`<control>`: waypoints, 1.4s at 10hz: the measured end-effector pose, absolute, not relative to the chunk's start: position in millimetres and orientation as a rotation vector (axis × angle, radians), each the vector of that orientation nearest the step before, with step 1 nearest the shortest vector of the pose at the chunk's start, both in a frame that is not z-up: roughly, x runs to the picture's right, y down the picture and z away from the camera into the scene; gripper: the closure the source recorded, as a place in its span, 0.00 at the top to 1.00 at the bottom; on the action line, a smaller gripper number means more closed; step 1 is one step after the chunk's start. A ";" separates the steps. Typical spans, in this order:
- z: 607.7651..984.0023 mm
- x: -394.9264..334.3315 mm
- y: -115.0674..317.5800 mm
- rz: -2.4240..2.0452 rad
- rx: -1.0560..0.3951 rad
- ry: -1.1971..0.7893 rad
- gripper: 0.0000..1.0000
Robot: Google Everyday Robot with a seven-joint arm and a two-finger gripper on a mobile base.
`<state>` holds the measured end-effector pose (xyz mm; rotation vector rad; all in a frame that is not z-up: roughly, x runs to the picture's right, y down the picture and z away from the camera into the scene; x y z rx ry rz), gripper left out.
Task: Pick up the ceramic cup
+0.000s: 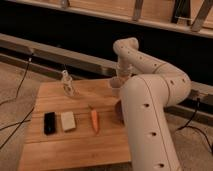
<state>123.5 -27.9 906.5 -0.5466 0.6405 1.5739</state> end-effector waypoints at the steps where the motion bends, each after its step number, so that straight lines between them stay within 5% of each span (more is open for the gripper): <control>1: 902.6 121.7 -31.1 1.567 -0.543 0.634 0.00; 14: 819.8 67.0 -48.1 1.594 -0.509 0.671 0.00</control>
